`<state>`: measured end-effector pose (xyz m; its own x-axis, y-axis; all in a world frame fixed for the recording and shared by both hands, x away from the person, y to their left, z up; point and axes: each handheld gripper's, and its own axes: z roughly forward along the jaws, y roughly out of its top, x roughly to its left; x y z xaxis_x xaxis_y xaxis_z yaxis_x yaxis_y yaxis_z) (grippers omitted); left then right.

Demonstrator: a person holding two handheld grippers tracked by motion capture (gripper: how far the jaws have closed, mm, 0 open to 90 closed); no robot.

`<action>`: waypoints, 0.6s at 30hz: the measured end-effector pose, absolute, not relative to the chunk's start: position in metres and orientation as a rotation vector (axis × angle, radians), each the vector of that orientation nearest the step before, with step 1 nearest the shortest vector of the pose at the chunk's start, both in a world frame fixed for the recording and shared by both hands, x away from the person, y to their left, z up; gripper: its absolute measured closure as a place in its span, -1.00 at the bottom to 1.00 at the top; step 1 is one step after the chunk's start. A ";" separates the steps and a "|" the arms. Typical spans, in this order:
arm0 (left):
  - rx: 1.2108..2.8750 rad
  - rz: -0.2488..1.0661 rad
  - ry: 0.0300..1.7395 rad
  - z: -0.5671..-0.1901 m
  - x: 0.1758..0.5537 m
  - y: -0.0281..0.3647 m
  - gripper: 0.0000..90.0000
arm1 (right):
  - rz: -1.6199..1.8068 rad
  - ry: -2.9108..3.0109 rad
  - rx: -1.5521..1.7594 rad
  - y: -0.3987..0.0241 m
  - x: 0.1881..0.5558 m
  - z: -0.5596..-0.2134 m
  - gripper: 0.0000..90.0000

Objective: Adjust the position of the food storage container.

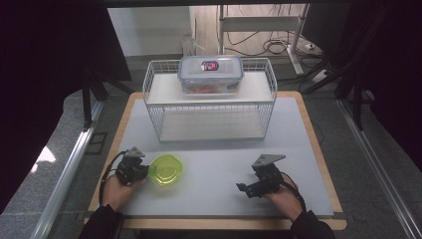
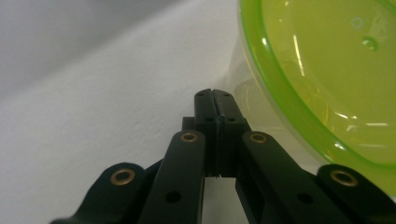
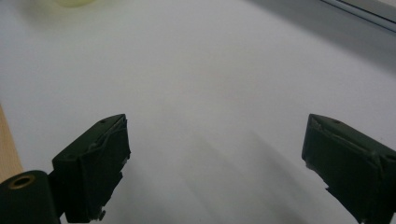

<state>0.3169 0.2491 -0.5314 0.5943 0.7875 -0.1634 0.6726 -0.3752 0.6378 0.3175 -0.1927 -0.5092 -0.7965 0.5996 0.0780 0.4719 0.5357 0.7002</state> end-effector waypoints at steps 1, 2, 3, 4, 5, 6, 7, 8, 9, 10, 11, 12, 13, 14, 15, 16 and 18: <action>2.138 0.213 1.151 -0.531 0.319 0.247 1.00 | 1.104 2.600 0.916 -0.193 0.317 -0.509 -0.83; 2.135 0.214 1.150 -0.531 0.320 0.247 1.00 | 1.104 2.600 0.916 -0.192 0.318 -0.509 -0.83; 2.130 0.212 1.148 -0.531 0.322 0.245 1.00 | 1.104 2.600 0.917 -0.192 0.318 -0.509 -0.83; 2.112 0.206 1.152 -0.531 0.324 0.243 1.00 | 1.103 2.601 0.919 -0.192 0.318 -0.509 -0.83; 2.109 0.203 1.150 -0.531 0.325 0.241 1.00 | 1.102 2.601 0.919 -0.192 0.318 -0.510 -0.83; 2.109 0.203 1.150 -0.531 0.325 0.241 1.00 | 1.102 2.601 0.919 -0.192 0.318 -0.510 -0.83; 2.113 0.189 1.141 -0.530 0.329 0.239 1.00 | 1.102 2.602 0.920 -0.192 0.318 -0.510 -0.83; 2.115 0.190 1.140 -0.530 0.331 0.238 1.00 | 1.100 2.604 0.921 -0.192 0.318 -0.510 -0.83; 2.116 0.195 1.139 -0.531 0.334 0.236 1.00 | 1.098 2.604 0.921 -0.192 0.318 -0.510 -0.83; 2.117 0.193 1.142 -0.531 0.336 0.235 1.00 | 1.097 2.603 0.921 -0.192 0.318 -0.510 -0.83; 2.118 0.193 1.146 -0.532 0.338 0.234 1.00 | 1.097 2.602 0.921 -0.192 0.318 -0.510 -0.83; 2.120 0.194 1.151 -0.532 0.340 0.234 1.00 | 1.098 2.602 0.922 -0.192 0.318 -0.510 -0.83; 2.122 0.199 1.156 -0.532 0.341 0.235 1.00 | 1.097 2.601 0.920 -0.192 0.318 -0.510 -0.83; 2.125 0.202 1.159 -0.532 0.341 0.235 1.00 | 1.097 2.602 0.919 -0.192 0.318 -0.510 -0.83; 2.122 0.203 1.169 -0.532 0.340 0.236 1.00 | 1.097 2.602 0.919 -0.193 0.318 -0.510 -0.83; 2.119 0.211 1.176 -0.532 0.340 0.238 1.00 | 1.098 2.602 0.917 -0.193 0.318 -0.510 -0.83; 2.101 0.221 1.192 -0.530 0.337 0.241 1.00 | 1.100 2.600 0.920 -0.193 0.318 -0.509 -0.83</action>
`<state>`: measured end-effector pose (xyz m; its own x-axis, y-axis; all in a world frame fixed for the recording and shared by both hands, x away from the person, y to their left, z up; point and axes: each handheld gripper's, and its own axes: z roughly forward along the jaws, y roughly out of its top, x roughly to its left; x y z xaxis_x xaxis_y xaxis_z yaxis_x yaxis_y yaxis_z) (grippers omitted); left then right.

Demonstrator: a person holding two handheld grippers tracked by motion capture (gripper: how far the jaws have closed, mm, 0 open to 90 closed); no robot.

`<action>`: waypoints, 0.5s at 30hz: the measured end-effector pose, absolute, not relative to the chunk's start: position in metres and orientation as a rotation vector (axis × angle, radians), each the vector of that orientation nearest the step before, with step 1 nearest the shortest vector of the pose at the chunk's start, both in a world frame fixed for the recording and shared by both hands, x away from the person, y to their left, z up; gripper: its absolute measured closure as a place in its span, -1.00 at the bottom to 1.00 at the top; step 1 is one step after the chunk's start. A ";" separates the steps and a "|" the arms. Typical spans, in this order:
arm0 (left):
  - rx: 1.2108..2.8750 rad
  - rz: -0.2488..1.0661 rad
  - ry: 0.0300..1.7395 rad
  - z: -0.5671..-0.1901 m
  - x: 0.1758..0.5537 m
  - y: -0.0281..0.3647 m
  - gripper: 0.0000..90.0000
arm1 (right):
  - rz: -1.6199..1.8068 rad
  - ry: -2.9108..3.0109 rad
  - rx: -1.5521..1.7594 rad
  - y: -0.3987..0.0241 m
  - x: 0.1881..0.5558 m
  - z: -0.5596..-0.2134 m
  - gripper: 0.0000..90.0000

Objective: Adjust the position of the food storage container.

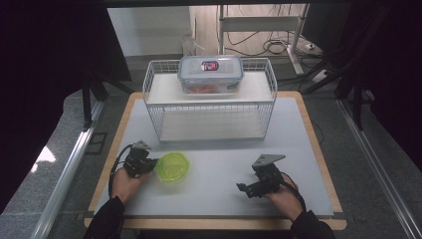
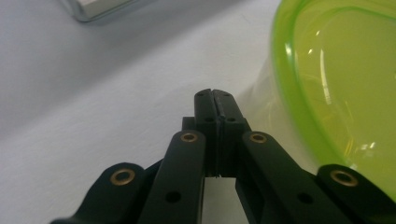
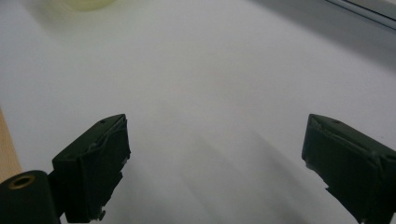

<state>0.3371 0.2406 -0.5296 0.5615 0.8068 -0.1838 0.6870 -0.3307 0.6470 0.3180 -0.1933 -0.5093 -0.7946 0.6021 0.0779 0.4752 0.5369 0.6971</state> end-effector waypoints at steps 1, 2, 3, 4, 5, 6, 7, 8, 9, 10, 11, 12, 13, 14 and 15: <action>2.097 0.230 1.193 -0.528 0.335 0.243 1.00 | 1.099 2.600 0.919 -0.193 0.318 -0.509 -0.83; 2.092 0.235 1.200 -0.526 0.332 0.244 1.00 | 1.100 2.599 0.918 -0.193 0.318 -0.509 -0.83; 2.092 0.248 1.200 -0.524 0.327 0.246 1.00 | 1.099 2.598 0.916 -0.193 0.318 -0.509 -0.83; 2.106 0.260 1.196 -0.523 0.323 0.247 1.00 | 1.100 2.597 0.916 -0.194 0.317 -0.508 -0.83; 2.110 0.269 1.195 -0.522 0.317 0.248 1.00 | 1.101 2.595 0.917 -0.194 0.317 -0.508 -0.83; 2.115 0.270 1.194 -0.522 0.312 0.250 1.00 | 1.103 2.595 0.921 -0.194 0.317 -0.508 -0.83; 2.115 0.269 1.196 -0.521 0.306 0.251 1.00 | 1.104 2.593 0.920 -0.194 0.317 -0.508 -0.83; 2.116 0.265 1.191 -0.521 0.301 0.251 1.00 | 1.102 2.593 0.921 -0.194 0.317 -0.508 -0.83; 2.108 0.261 1.192 -0.521 0.297 0.251 1.00 | 1.102 2.593 0.920 -0.194 0.317 -0.507 -0.83; 2.102 0.255 1.187 -0.521 0.291 0.250 1.00 | 1.103 2.593 0.919 -0.194 0.317 -0.508 -0.83; 2.102 0.251 1.178 -0.520 0.287 0.249 1.00 | 1.102 2.592 0.918 -0.194 0.317 -0.507 -0.83; 2.106 0.249 1.164 -0.520 0.283 0.247 1.00 | 1.102 2.592 0.916 -0.194 0.317 -0.507 -0.83; 2.106 0.245 1.161 -0.520 0.280 0.245 1.00 | 1.103 2.590 0.915 -0.194 0.317 -0.507 -0.83; 2.114 0.243 1.152 -0.521 0.278 0.242 1.00 | 1.104 2.591 0.914 -0.194 0.317 -0.507 -0.83; 2.114 0.243 1.152 -0.521 0.278 0.242 1.00 | 1.102 2.590 0.914 -0.194 0.317 -0.507 -0.83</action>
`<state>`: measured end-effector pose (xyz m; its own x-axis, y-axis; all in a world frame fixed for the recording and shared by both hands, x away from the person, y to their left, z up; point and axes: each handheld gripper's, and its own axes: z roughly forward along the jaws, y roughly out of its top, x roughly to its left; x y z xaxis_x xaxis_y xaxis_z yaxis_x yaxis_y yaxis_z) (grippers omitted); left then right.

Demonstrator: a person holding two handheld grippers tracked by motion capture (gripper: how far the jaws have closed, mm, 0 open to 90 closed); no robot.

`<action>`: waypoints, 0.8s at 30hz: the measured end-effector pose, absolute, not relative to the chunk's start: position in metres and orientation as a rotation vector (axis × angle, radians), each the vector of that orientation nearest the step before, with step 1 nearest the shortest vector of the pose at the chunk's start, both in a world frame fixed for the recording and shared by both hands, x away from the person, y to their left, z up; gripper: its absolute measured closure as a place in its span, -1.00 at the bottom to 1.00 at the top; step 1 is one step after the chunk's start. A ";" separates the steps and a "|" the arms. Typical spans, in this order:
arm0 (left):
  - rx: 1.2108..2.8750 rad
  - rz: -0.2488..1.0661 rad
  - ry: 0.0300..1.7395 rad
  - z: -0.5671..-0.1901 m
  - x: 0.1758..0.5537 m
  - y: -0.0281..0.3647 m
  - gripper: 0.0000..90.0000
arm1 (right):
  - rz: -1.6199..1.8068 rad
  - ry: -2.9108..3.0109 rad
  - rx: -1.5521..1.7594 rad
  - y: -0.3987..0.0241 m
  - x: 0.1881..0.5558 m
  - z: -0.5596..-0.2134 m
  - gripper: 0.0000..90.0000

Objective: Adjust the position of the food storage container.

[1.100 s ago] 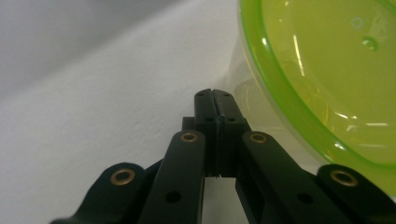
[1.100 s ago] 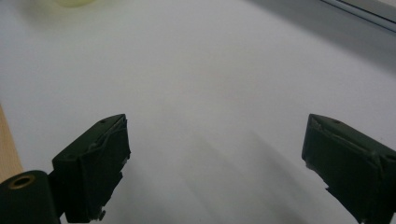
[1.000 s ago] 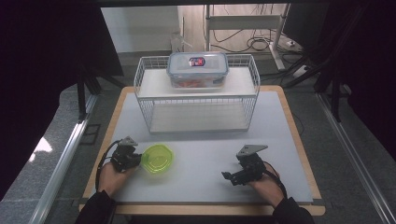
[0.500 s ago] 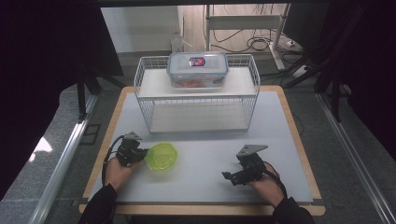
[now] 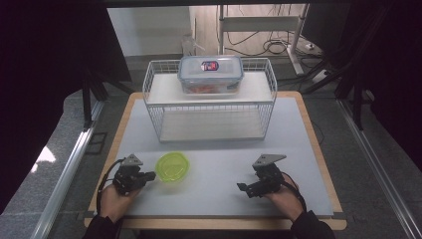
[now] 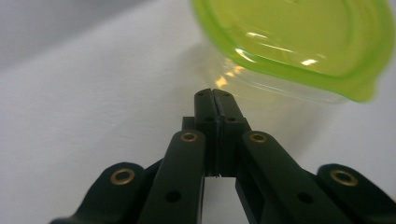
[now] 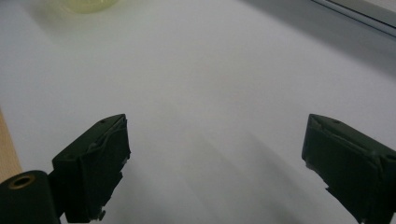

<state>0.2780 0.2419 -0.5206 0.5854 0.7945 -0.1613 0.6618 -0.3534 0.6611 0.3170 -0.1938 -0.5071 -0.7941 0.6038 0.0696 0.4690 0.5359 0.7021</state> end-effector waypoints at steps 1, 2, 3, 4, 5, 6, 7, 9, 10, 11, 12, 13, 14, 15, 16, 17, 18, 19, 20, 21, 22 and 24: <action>2.133 0.260 1.138 -0.521 0.278 0.236 1.00 | 1.101 2.591 0.915 -0.194 0.317 -0.507 -0.83; 2.130 0.258 1.138 -0.521 0.278 0.235 1.00 | 1.098 2.592 0.911 -0.194 0.317 -0.508 -0.83; 2.128 0.257 1.138 -0.521 0.280 0.234 1.00 | 1.097 2.592 0.913 -0.194 0.317 -0.508 -0.83; 2.124 0.252 1.147 -0.522 0.281 0.233 1.00 | 1.097 2.593 0.912 -0.193 0.317 -0.508 -0.83; 2.124 0.254 1.156 -0.522 0.282 0.232 1.00 | 1.097 2.593 0.910 -0.193 0.317 -0.508 -0.83; 2.126 0.256 1.158 -0.523 0.284 0.232 1.00 | 1.098 2.595 0.909 -0.194 0.317 -0.508 -0.83; 2.117 0.248 1.164 -0.523 0.286 0.232 1.00 | 1.096 2.593 0.911 -0.194 0.317 -0.508 -0.83; 2.111 0.246 1.166 -0.523 0.290 0.232 1.00 | 1.094 2.596 0.911 -0.193 0.318 -0.509 -0.83; 2.109 0.247 1.166 -0.523 0.293 0.231 1.00 | 1.092 2.597 0.911 -0.193 0.318 -0.509 -0.83; 2.109 0.248 1.166 -0.524 0.294 0.231 1.00 | 1.092 2.598 0.910 -0.193 0.317 -0.509 -0.83; 2.109 0.248 1.165 -0.524 0.297 0.230 1.00 | 1.092 2.598 0.910 -0.193 0.318 -0.509 -0.83; 2.103 0.246 1.174 -0.524 0.300 0.229 1.00 | 1.092 2.598 0.910 -0.193 0.317 -0.509 -0.83; 2.106 0.247 1.177 -0.525 0.303 0.229 1.00 | 1.091 2.599 0.910 -0.193 0.317 -0.509 -0.83; 2.113 0.245 1.177 -0.525 0.306 0.229 1.00 | 1.089 2.601 0.916 -0.193 0.317 -0.509 -0.83; 2.111 0.243 1.182 -0.526 0.308 0.229 1.00 | 1.089 2.601 0.914 -0.193 0.318 -0.509 -0.83; 2.110 0.241 1.187 -0.527 0.310 0.229 1.00 | 1.088 2.602 0.914 -0.193 0.318 -0.509 -0.83; 2.108 0.241 1.193 -0.527 0.311 0.230 1.00 | 1.087 2.602 0.915 -0.193 0.318 -0.510 -0.83; 2.112 0.243 1.189 -0.527 0.312 0.231 1.00 | 1.087 2.603 0.914 -0.193 0.318 -0.510 -0.83; 2.107 0.248 1.193 -0.526 0.312 0.232 0.99 | 1.087 2.602 0.913 -0.193 0.318 -0.510 -0.83; 2.111 0.254 1.197 -0.525 0.311 0.234 0.99 | 1.086 2.603 0.915 -0.193 0.317 -0.509 -0.83; 2.103 0.262 1.209 -0.524 0.310 0.236 0.99 | 1.087 2.603 0.916 -0.193 0.317 -0.509 -0.83; 2.083 0.272 1.222 -0.521 0.308 0.241 0.99 | 1.088 2.601 0.914 -0.193 0.318 -0.509 -0.83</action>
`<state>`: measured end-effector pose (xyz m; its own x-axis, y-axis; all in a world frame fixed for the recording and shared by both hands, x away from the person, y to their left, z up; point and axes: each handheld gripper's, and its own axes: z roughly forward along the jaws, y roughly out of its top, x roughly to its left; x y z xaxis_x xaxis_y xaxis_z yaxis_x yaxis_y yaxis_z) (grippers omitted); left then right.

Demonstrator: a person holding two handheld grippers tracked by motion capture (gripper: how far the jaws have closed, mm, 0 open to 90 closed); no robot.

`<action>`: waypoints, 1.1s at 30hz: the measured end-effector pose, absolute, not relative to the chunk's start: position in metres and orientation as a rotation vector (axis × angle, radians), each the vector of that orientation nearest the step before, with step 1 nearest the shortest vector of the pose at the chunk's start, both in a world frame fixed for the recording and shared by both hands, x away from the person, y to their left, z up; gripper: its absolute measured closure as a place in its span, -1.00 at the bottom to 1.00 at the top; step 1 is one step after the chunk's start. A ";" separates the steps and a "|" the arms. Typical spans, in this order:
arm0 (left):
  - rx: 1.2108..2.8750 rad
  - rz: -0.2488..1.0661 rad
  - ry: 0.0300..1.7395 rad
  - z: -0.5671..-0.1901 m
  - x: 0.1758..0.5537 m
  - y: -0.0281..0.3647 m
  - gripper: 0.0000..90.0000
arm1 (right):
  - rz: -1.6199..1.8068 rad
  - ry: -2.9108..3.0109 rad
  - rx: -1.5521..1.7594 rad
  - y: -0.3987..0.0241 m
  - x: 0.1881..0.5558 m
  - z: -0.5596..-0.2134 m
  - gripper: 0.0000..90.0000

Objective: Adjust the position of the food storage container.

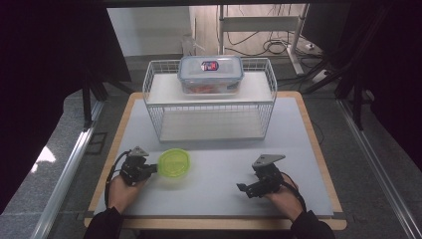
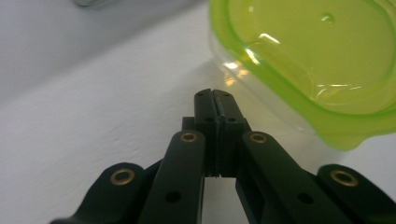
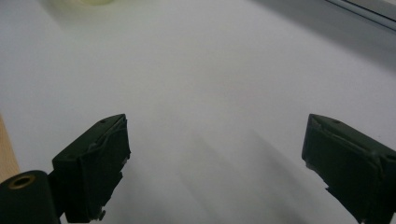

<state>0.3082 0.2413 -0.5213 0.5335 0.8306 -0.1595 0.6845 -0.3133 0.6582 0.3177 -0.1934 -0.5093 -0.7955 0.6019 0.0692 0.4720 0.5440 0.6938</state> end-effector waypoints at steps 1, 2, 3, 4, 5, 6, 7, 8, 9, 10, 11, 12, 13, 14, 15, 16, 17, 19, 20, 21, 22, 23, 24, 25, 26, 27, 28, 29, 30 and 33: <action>2.070 0.287 1.228 -0.518 0.306 0.245 0.99 | 1.090 2.600 0.916 -0.193 0.318 -0.509 -0.83; 2.064 0.298 1.231 -0.516 0.305 0.246 0.99 | 1.089 2.600 0.916 -0.193 0.317 -0.509 -0.83; 2.046 0.306 1.234 -0.512 0.303 0.248 0.99 | 1.090 2.600 0.913 -0.193 0.318 -0.509 -0.83; 2.034 0.307 1.231 -0.510 0.302 0.249 0.99 | 1.091 2.600 0.912 -0.193 0.318 -0.509 -0.83; 2.029 0.315 1.226 -0.507 0.301 0.249 1.00 | 1.088 2.601 0.912 -0.193 0.318 -0.510 -0.83; 2.028 0.322 1.221 -0.505 0.300 0.249 0.99 | 1.087 2.602 0.911 -0.193 0.318 -0.510 -0.83; 2.029 0.327 1.217 -0.503 0.300 0.248 0.99 | 1.086 2.604 0.911 -0.193 0.318 -0.510 -0.83; 2.030 0.329 1.212 -0.501 0.299 0.247 0.99 | 1.086 2.604 0.911 -0.193 0.318 -0.510 -0.83; 2.031 0.325 1.213 -0.501 0.299 0.245 0.99 | 1.086 2.604 0.912 -0.193 0.318 -0.510 -0.83; 2.035 0.323 1.209 -0.500 0.299 0.244 0.99 | 1.086 2.604 0.912 -0.193 0.318 -0.510 -0.83; 2.040 0.324 1.210 -0.500 0.299 0.242 0.99 | 1.086 2.604 0.915 -0.193 0.318 -0.510 -0.83; 2.049 0.325 1.207 -0.500 0.300 0.241 0.99 | 1.084 2.605 0.916 -0.193 0.318 -0.510 -0.83; 2.052 0.336 1.207 -0.500 0.300 0.239 0.99 | 1.084 2.605 0.916 -0.193 0.318 -0.510 -0.83; 2.052 0.339 1.212 -0.500 0.300 0.237 0.99 | 1.084 2.606 0.917 -0.193 0.318 -0.510 -0.83; 2.054 0.341 1.209 -0.499 0.301 0.237 0.99 | 1.083 2.607 0.917 -0.193 0.318 -0.510 -0.83; 2.051 0.341 1.209 -0.499 0.301 0.237 0.99 | 1.083 2.609 0.916 -0.193 0.318 -0.510 -0.83; 2.050 0.339 1.208 -0.499 0.302 0.236 0.99 | 1.081 2.609 0.915 -0.193 0.318 -0.510 -0.83; 2.049 0.335 1.208 -0.500 0.303 0.235 0.99 | 1.082 2.609 0.913 -0.192 0.318 -0.511 -0.83; 2.048 0.329 1.207 -0.500 0.303 0.234 0.99 | 1.079 2.611 0.913 -0.192 0.318 -0.511 -0.83; 2.046 0.327 1.207 -0.500 0.304 0.233 0.99 | 1.077 2.612 0.912 -0.192 0.318 -0.511 -0.83; 2.045 0.324 1.204 -0.500 0.304 0.232 0.99 | 1.075 2.613 0.912 -0.192 0.318 -0.511 -0.83; 2.051 0.327 1.198 -0.500 0.305 0.231 0.99 | 1.076 2.614 0.911 -0.192 0.318 -0.511 -0.83; 2.049 0.328 1.195 -0.499 0.306 0.229 1.00 | 1.075 2.614 0.912 -0.192 0.318 -0.511 -0.83; 2.050 0.324 1.191 -0.499 0.307 0.227 0.99 | 1.073 2.615 0.912 -0.192 0.318 -0.511 -0.83; 2.051 0.322 1.185 -0.498 0.308 0.225 0.99 | 1.073 2.615 0.910 -0.192 0.318 -0.511 -0.83; 2.057 0.323 1.176 -0.498 0.309 0.222 0.99 | 1.073 2.615 0.910 -0.192 0.318 -0.511 -0.83; 2.057 0.322 1.170 -0.498 0.310 0.219 1.00 | 1.071 2.617 0.914 -0.192 0.318 -0.511 -0.83; 2.061 0.320 1.163 -0.497 0.311 0.217 1.00 | 1.071 2.616 0.914 -0.192 0.318 -0.511 -0.83; 2.068 0.301 1.146 -0.497 0.313 0.212 1.00 | 1.073 2.615 0.910 -0.192 0.318 -0.511 -0.83; 2.104 0.291 1.117 -0.498 0.315 0.200 0.99 | 1.075 2.613 0.913 -0.192 0.318 -0.511 -0.83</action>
<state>0.3149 0.1997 -0.4984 0.5981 0.7909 -0.1296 0.6268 -0.3608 0.6906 0.3182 -0.1925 -0.5111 -0.7977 0.5990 0.0704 0.4751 0.5523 0.6850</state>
